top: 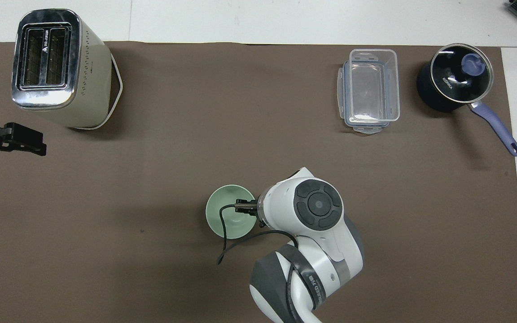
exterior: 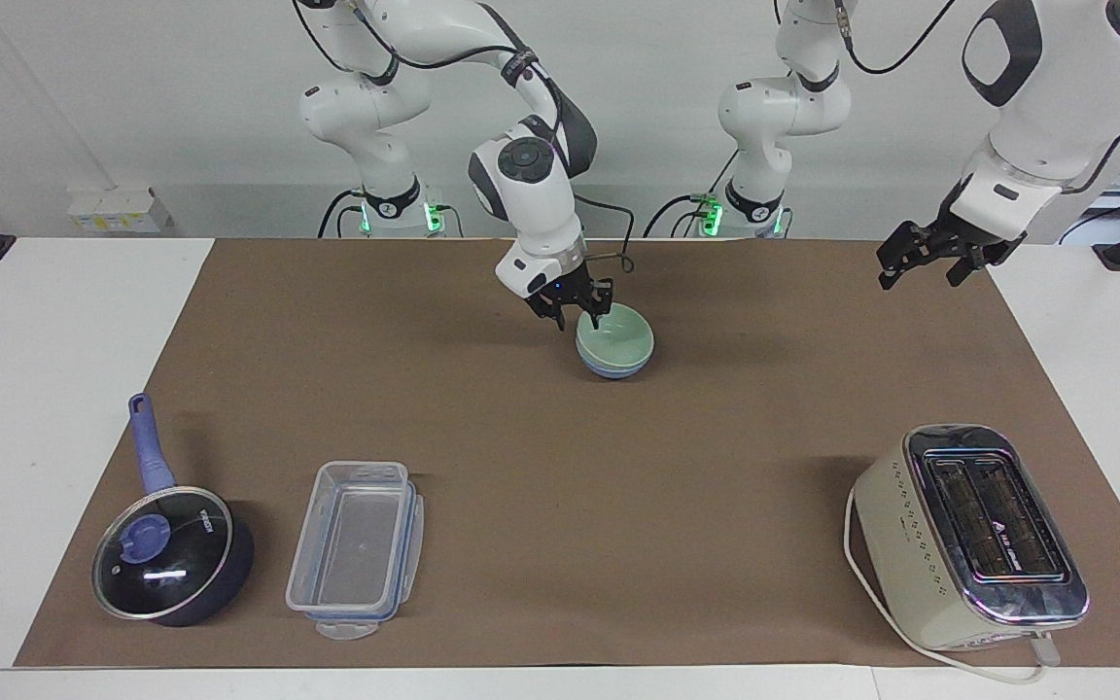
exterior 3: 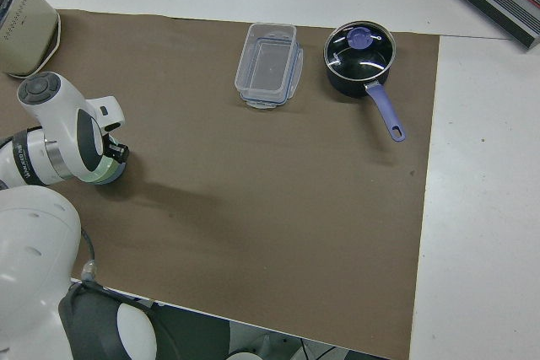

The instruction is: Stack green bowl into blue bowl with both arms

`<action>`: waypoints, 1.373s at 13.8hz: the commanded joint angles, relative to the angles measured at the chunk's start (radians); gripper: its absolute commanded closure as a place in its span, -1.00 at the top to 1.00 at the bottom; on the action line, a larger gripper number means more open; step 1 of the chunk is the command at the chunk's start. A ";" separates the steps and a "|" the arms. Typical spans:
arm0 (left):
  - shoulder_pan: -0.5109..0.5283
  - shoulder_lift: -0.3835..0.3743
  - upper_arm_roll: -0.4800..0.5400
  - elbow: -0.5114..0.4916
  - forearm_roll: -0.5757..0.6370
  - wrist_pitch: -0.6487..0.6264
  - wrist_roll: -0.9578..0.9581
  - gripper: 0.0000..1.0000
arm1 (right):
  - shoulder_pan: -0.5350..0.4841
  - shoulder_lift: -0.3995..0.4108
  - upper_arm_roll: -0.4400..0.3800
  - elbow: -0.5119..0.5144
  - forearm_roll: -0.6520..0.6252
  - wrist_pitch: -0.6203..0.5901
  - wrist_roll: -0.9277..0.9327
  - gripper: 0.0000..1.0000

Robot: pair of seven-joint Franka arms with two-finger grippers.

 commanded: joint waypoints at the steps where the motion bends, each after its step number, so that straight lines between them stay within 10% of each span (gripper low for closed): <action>1: 0.003 0.007 -0.002 0.019 0.015 -0.019 -0.005 1.00 | -0.090 -0.107 -0.002 -0.011 0.001 -0.091 -0.022 1.00; 7: 0.003 0.007 -0.002 0.019 0.015 -0.018 -0.005 1.00 | -0.360 -0.248 -0.006 0.039 -0.016 -0.273 -0.189 1.00; 19: 0.003 0.007 -0.002 0.019 0.013 -0.019 -0.005 1.00 | -0.526 -0.127 -0.003 0.564 -0.263 -0.724 -0.281 1.00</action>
